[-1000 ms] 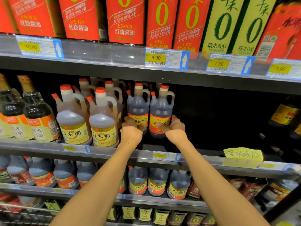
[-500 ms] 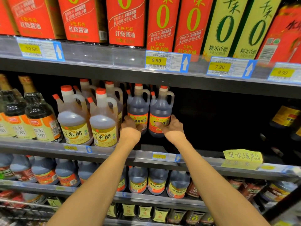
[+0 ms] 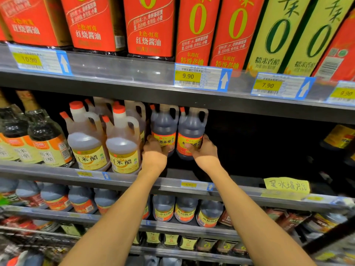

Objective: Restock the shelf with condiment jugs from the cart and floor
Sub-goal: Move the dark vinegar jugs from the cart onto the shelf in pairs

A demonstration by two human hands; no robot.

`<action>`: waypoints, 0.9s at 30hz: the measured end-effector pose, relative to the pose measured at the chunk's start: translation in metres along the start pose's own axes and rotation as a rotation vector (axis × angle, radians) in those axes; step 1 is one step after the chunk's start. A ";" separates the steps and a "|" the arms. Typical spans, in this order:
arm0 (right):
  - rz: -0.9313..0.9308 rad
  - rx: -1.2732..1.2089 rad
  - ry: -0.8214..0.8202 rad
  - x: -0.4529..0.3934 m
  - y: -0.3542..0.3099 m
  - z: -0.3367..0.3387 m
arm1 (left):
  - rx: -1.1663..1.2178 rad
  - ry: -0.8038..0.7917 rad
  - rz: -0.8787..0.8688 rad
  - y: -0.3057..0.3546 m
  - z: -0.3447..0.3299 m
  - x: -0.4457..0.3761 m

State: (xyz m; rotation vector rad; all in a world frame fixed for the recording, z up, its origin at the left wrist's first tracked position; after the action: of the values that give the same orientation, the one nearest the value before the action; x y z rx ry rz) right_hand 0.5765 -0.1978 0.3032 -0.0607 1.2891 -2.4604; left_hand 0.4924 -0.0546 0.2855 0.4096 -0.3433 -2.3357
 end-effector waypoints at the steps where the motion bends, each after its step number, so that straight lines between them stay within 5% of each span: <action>1: 0.001 -0.002 0.000 0.000 0.000 0.000 | 0.000 -0.001 0.000 0.001 0.001 -0.001; 11: 0.006 -0.035 -0.016 -0.007 0.012 0.000 | 0.275 0.041 0.051 0.000 0.001 0.004; 27: 0.018 -0.096 -0.032 -0.005 0.017 -0.003 | 0.354 0.005 0.059 -0.008 -0.006 0.000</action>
State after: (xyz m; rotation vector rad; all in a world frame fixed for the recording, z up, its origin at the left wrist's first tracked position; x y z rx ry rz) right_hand 0.5861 -0.2027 0.2888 -0.1126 1.3873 -2.3718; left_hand 0.4898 -0.0504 0.2768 0.5656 -0.7607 -2.2170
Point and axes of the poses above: each hand's wrist, its own x-axis away from the middle knuckle, its own z-axis out of the back of the hand, y = z × x, the point moved 1 cm from there along -x, towards the middle knuckle, and after that the axes turned 5 degrees about -x, right-handed, at the moved point
